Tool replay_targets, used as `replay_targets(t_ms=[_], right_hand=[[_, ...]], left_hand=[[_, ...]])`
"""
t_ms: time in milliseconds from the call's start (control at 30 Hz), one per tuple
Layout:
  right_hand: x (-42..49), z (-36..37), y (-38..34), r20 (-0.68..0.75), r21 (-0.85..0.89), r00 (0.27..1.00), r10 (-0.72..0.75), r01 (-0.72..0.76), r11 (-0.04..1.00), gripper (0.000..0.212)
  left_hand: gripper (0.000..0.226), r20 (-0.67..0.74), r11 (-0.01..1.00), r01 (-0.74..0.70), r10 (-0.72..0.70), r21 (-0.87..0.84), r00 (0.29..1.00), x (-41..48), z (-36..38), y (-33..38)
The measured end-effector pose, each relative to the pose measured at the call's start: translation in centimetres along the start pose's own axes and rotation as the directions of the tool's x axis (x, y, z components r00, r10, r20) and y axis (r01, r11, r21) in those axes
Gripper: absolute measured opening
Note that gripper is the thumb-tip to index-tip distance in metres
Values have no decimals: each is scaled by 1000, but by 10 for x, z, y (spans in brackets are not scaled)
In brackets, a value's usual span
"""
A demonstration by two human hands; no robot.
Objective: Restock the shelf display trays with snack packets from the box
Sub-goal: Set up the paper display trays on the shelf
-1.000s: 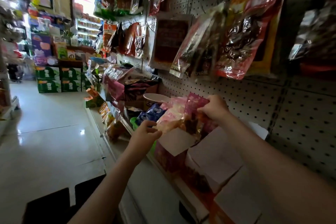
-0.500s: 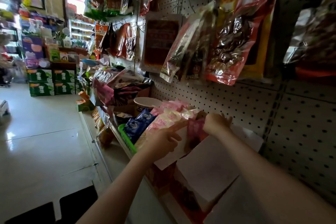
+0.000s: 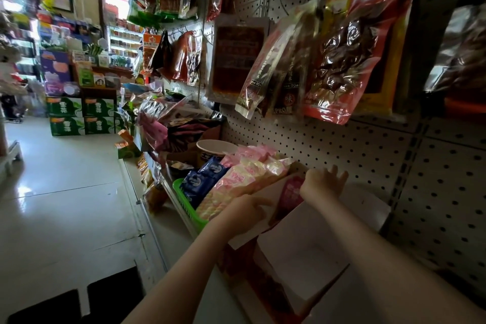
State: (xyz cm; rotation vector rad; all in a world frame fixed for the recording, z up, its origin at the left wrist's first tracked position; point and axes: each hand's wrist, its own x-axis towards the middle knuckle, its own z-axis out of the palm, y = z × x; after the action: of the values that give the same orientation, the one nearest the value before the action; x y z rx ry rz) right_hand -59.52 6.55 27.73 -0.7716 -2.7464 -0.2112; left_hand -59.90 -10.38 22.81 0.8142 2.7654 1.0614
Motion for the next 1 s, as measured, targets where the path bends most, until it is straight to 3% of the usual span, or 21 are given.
replay_targets(t_ms=[200, 367, 467, 533, 633, 767, 833, 900, 1000], right_hand=[[-39, -39, -58, -198, 202, 937, -288, 327, 923, 29], [-99, -77, -131, -270, 228, 836, -478, 538, 812, 34], [-142, -54, -182, -274, 348, 778, -565, 628, 696, 34], [-172, -15, -220, -197, 454, 749, -633, 642, 618, 38], [-217, 60, -262, 57, 643, 686, -725, 530, 552, 40], [-276, 153, -308, 330, 737, 467, -820, 416, 533, 44], [-302, 191, -327, 364, 711, 374, -853, 480, 514, 45], [-328, 224, -339, 396, 595, 278, -875, 648, 475, 43], [-359, 255, -352, 489, 401, 110, -865, 853, 335, 46]], left_hand=[[25, -259, 988, -16, -25, -155, 966, -28, -26, -11], [14, -520, 928, -73, -139, -367, 843, -86, -64, -50], [20, -575, 910, 37, -292, -413, 764, -139, -62, -116], [20, -541, 888, 229, -430, -399, 723, -181, -50, -169], [24, -475, 794, 543, -602, -274, 642, -242, -23, -245], [39, -425, 647, 757, -713, -90, 558, -310, 12, -322], [49, -365, 583, 812, -750, 30, 551, -331, 30, -338], [56, -277, 574, 819, -786, 5, 553, -343, 44, -342], [59, -223, 596, 801, -788, -48, 573, -352, 53, -351]])
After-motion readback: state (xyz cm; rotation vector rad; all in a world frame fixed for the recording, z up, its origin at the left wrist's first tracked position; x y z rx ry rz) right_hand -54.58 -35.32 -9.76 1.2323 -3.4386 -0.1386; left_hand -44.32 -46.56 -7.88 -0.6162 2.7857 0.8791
